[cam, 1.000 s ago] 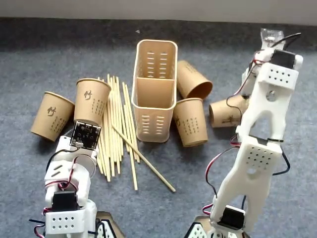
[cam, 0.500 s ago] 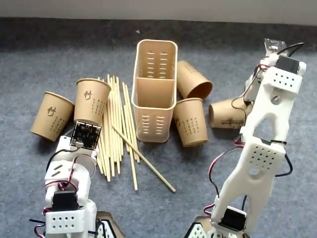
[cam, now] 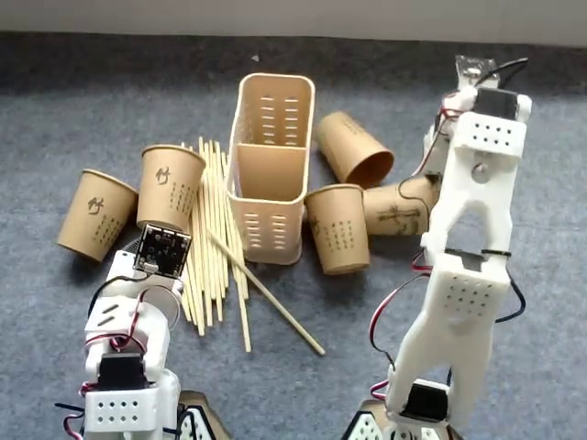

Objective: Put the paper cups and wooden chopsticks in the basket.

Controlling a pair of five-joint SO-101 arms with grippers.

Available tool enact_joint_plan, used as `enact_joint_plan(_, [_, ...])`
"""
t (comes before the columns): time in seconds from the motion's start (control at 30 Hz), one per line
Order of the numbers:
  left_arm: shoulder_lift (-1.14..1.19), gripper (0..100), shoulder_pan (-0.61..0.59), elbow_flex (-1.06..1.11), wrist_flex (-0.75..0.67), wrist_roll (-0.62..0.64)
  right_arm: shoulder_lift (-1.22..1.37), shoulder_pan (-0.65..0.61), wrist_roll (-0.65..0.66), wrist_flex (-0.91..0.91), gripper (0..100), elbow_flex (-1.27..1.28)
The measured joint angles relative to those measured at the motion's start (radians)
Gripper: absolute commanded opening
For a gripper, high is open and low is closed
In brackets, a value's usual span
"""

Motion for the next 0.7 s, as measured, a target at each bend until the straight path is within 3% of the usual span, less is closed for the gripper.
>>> enact_joint_plan(0.3, [0.0, 1, 0.003, 0.0, 0.0, 0.0, -0.509, -0.037, 0.256, 0.002, 0.5, 0.014])
enact_joint_plan(0.5, [0.0, 1, 0.003, 0.0, 0.0, 0.0, -0.608, -0.1, 0.29, -0.005, 0.5, 0.109])
enact_joint_plan(0.7, [0.0, 1, 0.003, 0.0, 0.0, 0.0, -0.658, -0.25, 0.302, -0.118, 0.5, -0.003])
